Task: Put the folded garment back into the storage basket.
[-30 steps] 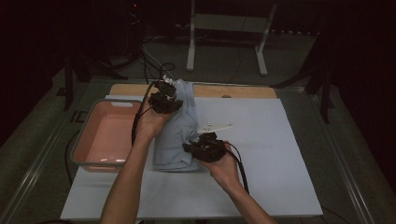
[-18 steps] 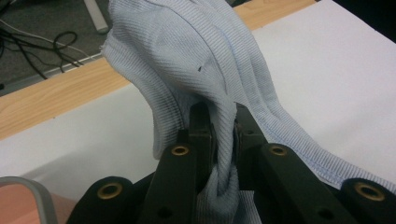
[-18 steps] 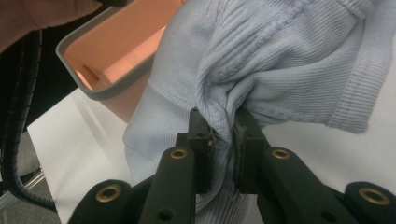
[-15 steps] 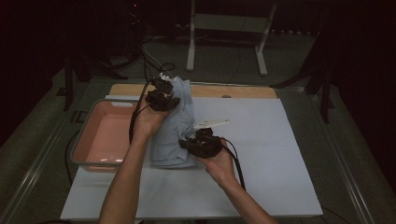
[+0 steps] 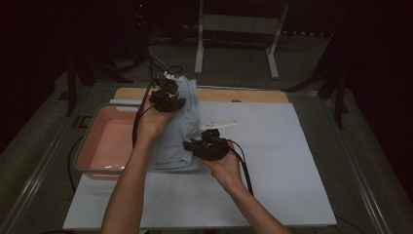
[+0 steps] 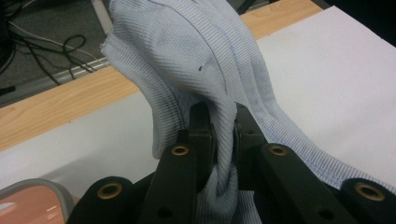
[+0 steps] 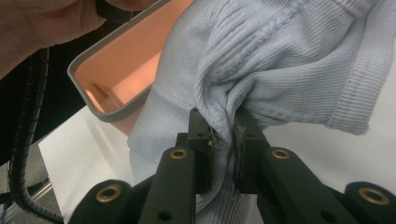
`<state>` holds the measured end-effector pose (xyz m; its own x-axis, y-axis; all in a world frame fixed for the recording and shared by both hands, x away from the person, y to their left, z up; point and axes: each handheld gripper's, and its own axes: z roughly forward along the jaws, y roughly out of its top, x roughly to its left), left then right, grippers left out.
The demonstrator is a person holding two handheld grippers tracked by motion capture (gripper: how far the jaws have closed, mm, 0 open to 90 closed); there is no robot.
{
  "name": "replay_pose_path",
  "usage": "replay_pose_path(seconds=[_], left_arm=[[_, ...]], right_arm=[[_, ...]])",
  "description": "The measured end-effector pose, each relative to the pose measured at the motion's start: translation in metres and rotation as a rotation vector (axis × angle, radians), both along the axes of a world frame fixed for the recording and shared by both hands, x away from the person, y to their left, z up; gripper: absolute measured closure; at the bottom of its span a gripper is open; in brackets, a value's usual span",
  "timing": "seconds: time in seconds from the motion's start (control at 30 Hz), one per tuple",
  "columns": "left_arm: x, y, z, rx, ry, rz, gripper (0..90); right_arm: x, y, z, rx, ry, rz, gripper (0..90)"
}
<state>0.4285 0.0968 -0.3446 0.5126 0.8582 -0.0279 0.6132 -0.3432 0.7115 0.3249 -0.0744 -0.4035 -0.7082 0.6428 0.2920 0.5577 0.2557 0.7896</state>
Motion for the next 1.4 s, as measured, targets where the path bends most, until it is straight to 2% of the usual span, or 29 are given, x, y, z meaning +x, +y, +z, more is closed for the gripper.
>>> replay_pose_path(seconds=[0.53, 0.9, 1.4], left_arm=[[0.003, 0.009, 0.000, -0.001, 0.003, 0.017, 82.7], [0.005, 0.016, 0.003, -0.019, -0.001, 0.029, 82.7], [0.007, 0.022, 0.014, -0.010, -0.013, 0.040, 82.7]], right_arm=[[0.004, 0.011, 0.003, 0.020, -0.007, 0.009, 80.8], [0.007, 0.016, 0.009, 0.037, -0.016, 0.019, 80.8], [0.010, 0.024, 0.016, 0.058, -0.029, 0.022, 80.8]])
